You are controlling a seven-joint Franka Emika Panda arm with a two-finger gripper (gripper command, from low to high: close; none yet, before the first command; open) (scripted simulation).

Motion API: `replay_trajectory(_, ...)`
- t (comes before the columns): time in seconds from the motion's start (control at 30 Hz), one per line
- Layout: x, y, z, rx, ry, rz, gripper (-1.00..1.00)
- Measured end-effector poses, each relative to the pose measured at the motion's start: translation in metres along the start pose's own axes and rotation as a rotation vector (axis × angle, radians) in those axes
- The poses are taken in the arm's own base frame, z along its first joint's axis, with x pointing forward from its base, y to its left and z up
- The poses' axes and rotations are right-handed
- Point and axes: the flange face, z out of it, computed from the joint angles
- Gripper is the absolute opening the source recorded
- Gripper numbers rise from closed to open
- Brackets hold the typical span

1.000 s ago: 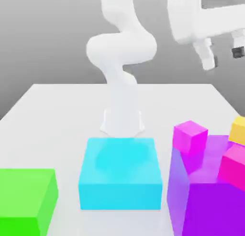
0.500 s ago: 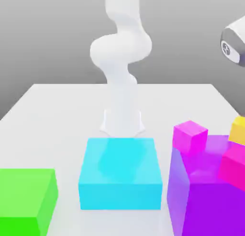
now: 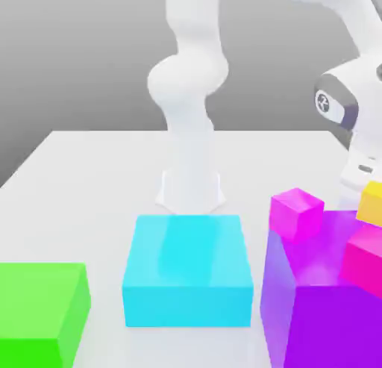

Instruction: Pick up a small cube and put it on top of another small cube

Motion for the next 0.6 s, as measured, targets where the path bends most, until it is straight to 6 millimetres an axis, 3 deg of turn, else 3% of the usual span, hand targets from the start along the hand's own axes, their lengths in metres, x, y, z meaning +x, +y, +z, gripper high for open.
replay_trajectory(0.2,0.012,0.023,0.002,-0.017,0.111,0.210,0.00)
replay_trajectory(0.5,0.006,0.036,0.009,0.013,0.255,0.442,0.00)
replay_trajectory(0.6,-0.004,0.050,0.028,-0.016,0.255,0.465,0.00)
